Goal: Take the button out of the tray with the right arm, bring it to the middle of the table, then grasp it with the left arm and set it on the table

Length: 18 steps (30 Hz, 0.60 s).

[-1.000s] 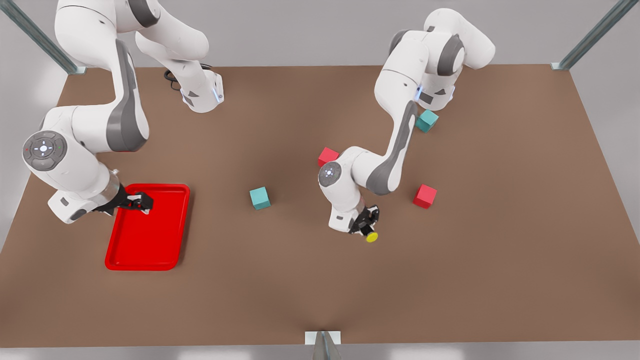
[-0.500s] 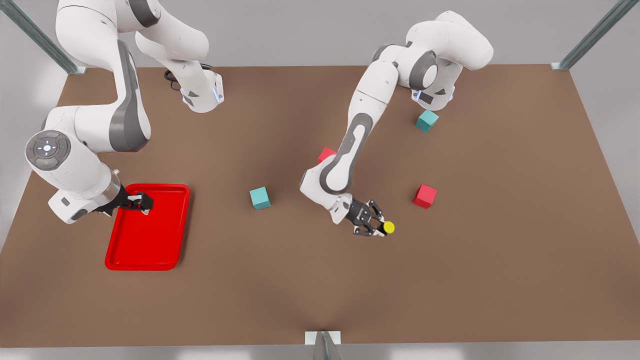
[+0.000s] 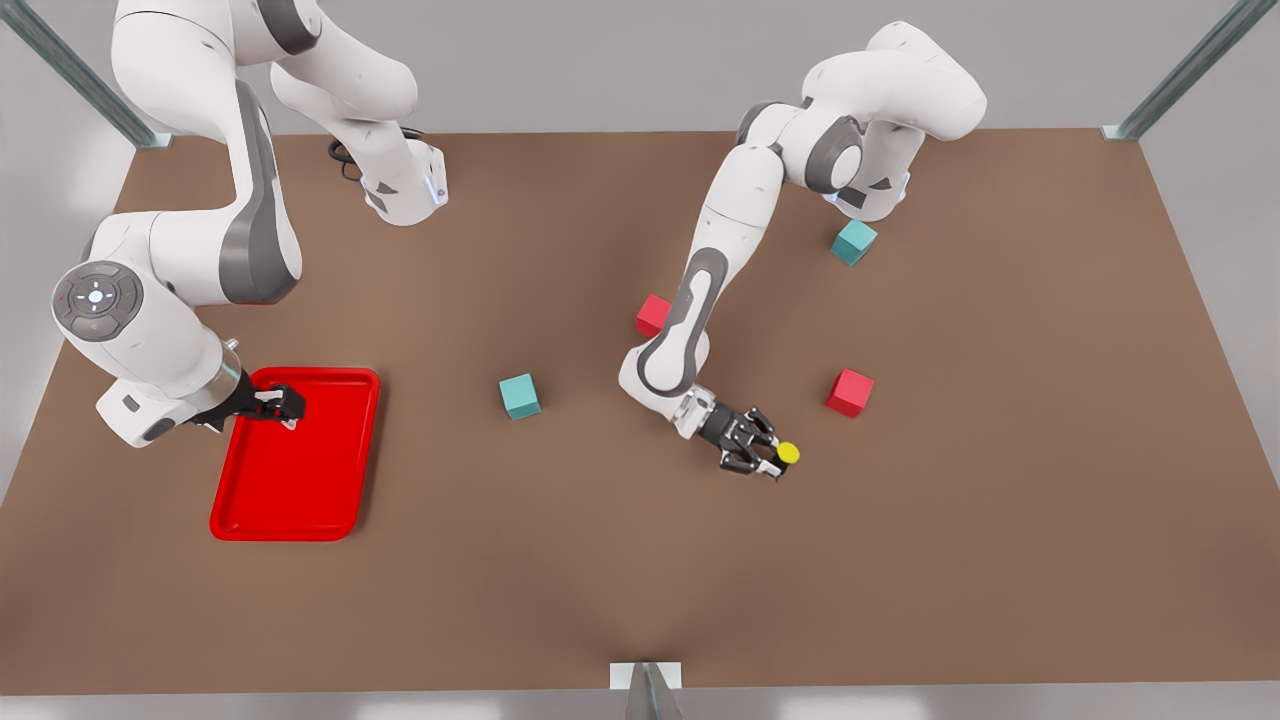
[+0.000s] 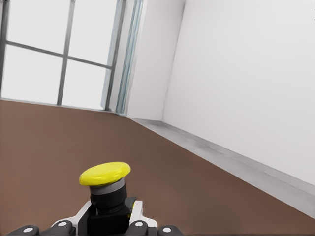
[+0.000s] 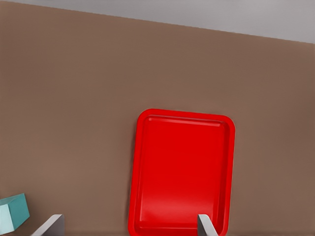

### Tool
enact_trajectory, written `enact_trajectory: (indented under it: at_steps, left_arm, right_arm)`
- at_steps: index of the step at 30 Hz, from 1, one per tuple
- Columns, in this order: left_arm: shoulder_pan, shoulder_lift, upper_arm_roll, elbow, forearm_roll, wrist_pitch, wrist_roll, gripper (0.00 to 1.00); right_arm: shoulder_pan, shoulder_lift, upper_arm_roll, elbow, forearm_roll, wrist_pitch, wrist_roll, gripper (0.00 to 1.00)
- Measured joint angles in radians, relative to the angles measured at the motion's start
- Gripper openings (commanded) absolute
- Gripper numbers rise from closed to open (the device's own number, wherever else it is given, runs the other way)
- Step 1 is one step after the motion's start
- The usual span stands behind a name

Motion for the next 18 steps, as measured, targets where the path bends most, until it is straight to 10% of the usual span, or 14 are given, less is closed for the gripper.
enact_trajectory:
  at_steps: [6,8,18]
  left_arm:
    - [-0.001,0.0,-0.004,-0.013,0.003,-0.02,0.065,0.49]
    - [0.0,0.0,-0.008,-0.013,0.003,-0.023,0.086,1.0]
    - [0.002,0.0,-0.013,-0.012,0.001,-0.031,0.158,1.0]
  right_arm:
    - [0.0,0.0,0.0,0.0,0.0,-0.001,0.0,1.0]
    - [0.001,0.0,0.0,0.0,0.0,-0.001,-0.001,1.0]
    - [0.001,0.0,0.002,-0.001,0.0,-0.001,-0.001,1.0]
